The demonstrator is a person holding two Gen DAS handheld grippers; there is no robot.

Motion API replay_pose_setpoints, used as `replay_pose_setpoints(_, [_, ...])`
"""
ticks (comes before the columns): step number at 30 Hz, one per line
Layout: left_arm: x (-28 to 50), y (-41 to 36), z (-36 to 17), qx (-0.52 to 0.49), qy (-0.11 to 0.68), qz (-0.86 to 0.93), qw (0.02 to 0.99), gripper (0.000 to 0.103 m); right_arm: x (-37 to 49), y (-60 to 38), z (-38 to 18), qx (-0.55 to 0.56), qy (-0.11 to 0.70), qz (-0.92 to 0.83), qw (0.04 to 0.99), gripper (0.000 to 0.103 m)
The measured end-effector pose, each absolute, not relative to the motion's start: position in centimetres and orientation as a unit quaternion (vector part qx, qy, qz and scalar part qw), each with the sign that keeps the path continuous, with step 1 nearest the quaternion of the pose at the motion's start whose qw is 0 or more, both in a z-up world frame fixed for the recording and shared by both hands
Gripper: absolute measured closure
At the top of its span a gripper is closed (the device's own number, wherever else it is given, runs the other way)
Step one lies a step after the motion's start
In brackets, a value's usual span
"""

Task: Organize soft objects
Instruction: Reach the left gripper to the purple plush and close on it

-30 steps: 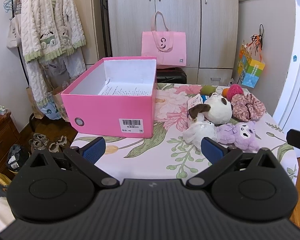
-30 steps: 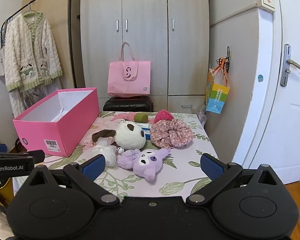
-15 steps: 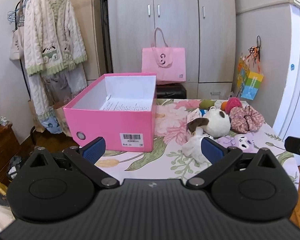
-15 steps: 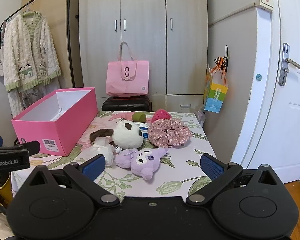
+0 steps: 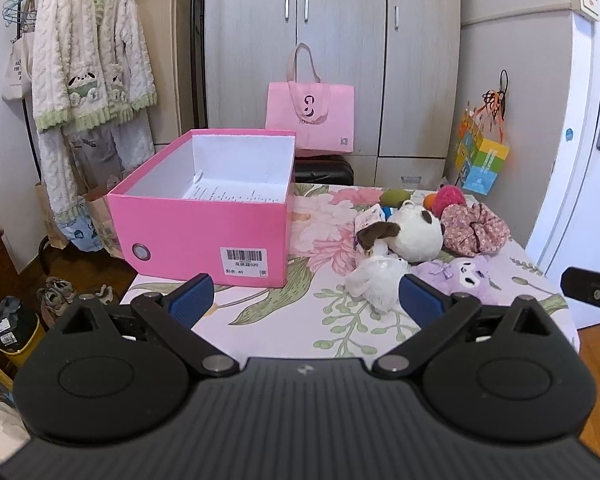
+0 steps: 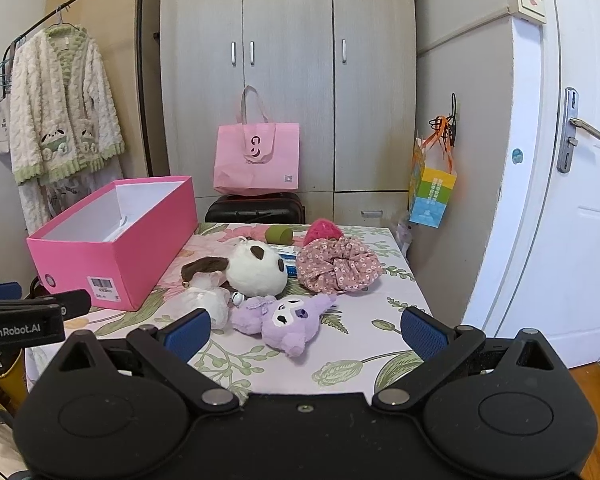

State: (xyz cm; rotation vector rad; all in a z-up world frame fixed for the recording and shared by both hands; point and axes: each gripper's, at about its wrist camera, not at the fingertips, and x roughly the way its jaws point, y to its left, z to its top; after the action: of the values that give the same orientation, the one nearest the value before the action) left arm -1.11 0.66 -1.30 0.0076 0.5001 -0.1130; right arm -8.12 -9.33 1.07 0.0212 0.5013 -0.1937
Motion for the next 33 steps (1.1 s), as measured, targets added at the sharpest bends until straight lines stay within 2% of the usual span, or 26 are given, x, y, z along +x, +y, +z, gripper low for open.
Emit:
replay_pose_setpoints(10, [-0.7,0.5,-0.2,0.010,0.261,-0.090,0.961,0.003,-8.1,-8.8,1.9,-0.042,0.264,-0.027,0.963,0.000])
replay_pose_setpoints(14, [-0.1,-0.1,1.0,0.001,0.237,-0.114,0.965,0.003,-8.0,-9.1,2.4,-0.081,0.243,-0.007,0.967,0.000])
replay_pose_setpoints(20, [1.8,-2.0,1.0,0.003,0.217,-0.172,0.961,0.003,-6.7,-10.9,0.3,-0.098,0.222,0.028,0.970,0.000])
replay_pose_setpoints(24, [3.8,-4.6,-0.5,0.015,0.249,-0.216,0.944,0.004,-5.0,-12.5,-1.8,-0.074,0.239,0.072,0.966,0.001])
replay_pose_setpoints(26, [4.7,-5.7,-1.4,0.017,0.266,-0.242,0.933,0.009,-3.9,-13.0,-2.9,-0.071,0.247,0.081,0.963,0.001])
replay_pose_setpoints(28, [5.7,-7.2,-2.5,0.029,0.281,-0.265,0.922,0.023,-2.9,-13.5,-4.0,-0.068,0.257,0.086,0.960,0.002])
replay_pose_setpoints(30, [6.6,-8.0,-3.4,0.033,0.297,-0.279,0.913,0.029,-1.9,-14.0,-4.9,-0.063,0.266,0.093,0.957,0.002])
replay_pose_setpoints(33, [7.8,-9.3,-4.5,0.036,0.309,-0.298,0.902,0.030,-0.4,-14.7,-6.1,-0.059,0.277,0.103,0.954,0.002])
